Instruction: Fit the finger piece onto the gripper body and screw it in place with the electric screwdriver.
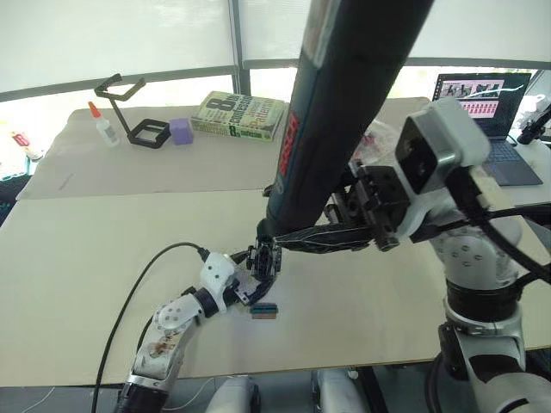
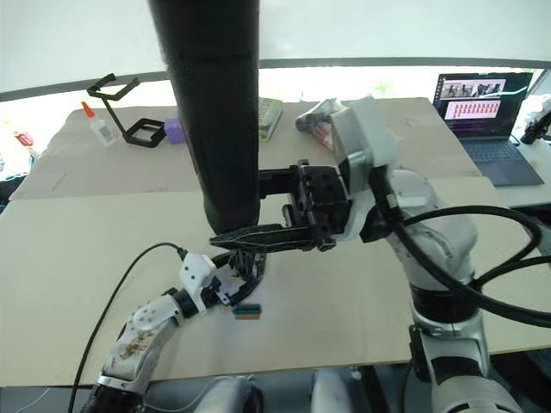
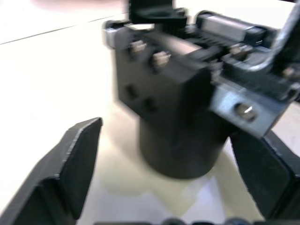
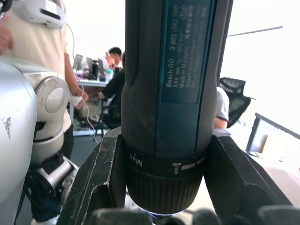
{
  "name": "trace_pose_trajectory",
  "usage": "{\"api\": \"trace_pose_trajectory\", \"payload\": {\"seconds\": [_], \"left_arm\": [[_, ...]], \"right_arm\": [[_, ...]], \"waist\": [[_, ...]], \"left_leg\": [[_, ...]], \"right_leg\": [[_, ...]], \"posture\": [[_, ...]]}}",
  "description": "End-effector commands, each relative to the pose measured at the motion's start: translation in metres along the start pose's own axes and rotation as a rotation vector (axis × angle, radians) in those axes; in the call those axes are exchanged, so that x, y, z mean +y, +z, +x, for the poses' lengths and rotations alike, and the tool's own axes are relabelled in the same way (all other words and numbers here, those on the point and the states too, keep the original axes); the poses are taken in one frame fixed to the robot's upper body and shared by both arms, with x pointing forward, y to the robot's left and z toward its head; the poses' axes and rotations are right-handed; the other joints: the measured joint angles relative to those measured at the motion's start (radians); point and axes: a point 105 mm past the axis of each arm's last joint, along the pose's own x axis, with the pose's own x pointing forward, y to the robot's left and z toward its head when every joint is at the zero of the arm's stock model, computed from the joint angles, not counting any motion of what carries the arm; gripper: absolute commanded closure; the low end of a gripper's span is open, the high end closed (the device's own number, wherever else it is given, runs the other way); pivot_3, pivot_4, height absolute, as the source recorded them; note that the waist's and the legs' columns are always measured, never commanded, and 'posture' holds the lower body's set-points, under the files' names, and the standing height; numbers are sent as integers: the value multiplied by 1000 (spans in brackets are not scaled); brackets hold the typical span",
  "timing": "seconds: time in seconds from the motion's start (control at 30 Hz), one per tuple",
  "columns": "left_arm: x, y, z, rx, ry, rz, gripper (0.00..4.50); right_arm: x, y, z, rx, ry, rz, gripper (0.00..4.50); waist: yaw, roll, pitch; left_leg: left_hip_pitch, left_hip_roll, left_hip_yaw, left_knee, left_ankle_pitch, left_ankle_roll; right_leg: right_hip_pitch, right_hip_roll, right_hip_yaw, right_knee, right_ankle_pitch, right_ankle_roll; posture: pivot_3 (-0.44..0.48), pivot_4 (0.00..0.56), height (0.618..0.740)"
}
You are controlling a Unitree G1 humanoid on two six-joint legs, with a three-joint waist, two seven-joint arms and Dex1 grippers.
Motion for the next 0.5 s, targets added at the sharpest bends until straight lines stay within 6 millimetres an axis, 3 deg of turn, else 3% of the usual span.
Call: {"api": "trace_pose_trajectory", "payload": {"seconds": [0.03,0.2,0.3,0.5], "left_arm": [[2,5,-19,-15,-3,9,73],[14,26,-61,-94,-7,60,73],[17,33,-89,-77,-97,13,73],[34,52,-133,45,-205,65,73]], "right_arm": [[-3,15,-22,26,-87,-31,2546],[-10,24,-55,142,-185,-1,2546],[-10,22,-76,239,-244,139,2546],[0,-30,-157,803,-514,531,2546]], "waist": [[0,-1,1],[0,-2,7],[2,-2,8],[18,-1,10]], "left_leg": [[0,0,0,0,0,0],[-1,1,1,0,-2,4],[-3,2,1,0,-3,4],[-7,1,2,1,-4,7]], "right_leg": [[0,0,0,0,0,0],[-1,-1,1,-1,0,0],[-3,-1,0,-1,0,0],[-5,-4,-3,-2,0,-1]], "posture": [[0,150,740],[0,150,740],[0,150,740],[0,150,740]]}}
